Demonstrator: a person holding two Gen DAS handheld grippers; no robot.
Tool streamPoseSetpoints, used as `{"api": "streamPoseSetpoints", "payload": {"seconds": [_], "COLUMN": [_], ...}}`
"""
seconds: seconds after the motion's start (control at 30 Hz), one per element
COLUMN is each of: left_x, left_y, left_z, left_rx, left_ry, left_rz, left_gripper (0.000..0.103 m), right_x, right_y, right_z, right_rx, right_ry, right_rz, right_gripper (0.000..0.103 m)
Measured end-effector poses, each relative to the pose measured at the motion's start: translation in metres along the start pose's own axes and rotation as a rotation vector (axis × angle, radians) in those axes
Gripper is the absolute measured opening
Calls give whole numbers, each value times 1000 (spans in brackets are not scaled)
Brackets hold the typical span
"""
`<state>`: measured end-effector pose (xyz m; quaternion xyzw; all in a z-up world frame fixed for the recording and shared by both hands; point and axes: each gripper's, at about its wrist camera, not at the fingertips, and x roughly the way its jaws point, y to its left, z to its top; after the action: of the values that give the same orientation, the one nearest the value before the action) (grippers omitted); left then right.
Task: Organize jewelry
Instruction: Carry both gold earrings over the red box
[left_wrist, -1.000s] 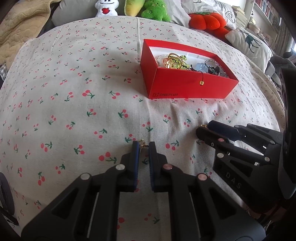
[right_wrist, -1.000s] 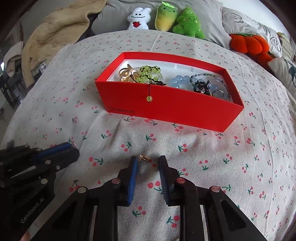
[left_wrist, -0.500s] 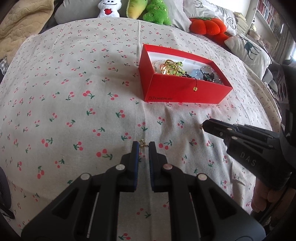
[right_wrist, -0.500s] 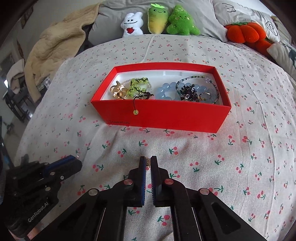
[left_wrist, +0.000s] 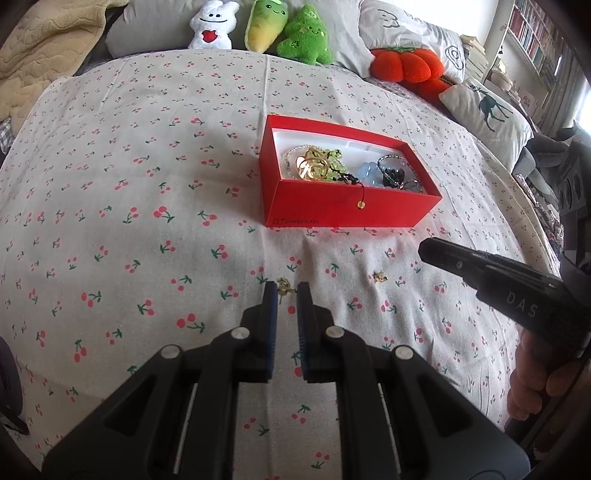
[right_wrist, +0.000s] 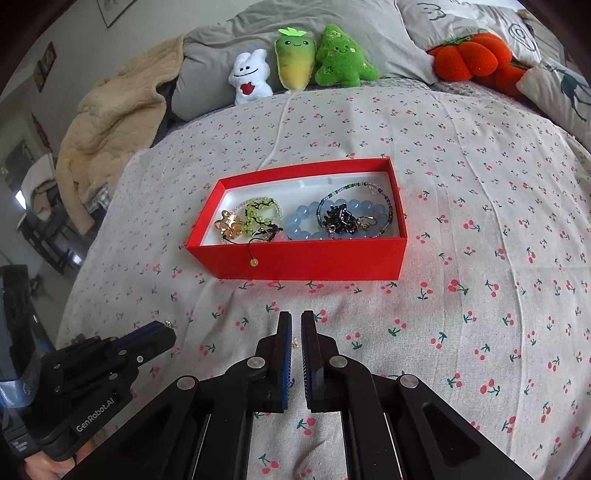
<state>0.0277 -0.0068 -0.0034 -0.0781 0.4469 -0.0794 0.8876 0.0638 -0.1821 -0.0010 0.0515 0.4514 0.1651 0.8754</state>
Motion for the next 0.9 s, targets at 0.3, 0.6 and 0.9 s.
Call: {"api": "streamPoseSetpoints", "payload": {"seconds": [0.3,0.6,0.9], "left_x": [6,14,16], "left_y": [3,12,9], "left_z": [-4,-5,-5], "left_rx": [-3,-24,-23], "left_ry": [18,37,41], "left_rz": [16,16,16], "left_gripper": [11,12,12], "right_x": [29,55,52], "right_y": [5,28,24], "right_z": [-14,-21,-16], "right_rx": [-68,-179,-136], "right_ry": [51,64,88], "right_rz": [-93,-148,-79], "right_gripper": [72,46,11]}}
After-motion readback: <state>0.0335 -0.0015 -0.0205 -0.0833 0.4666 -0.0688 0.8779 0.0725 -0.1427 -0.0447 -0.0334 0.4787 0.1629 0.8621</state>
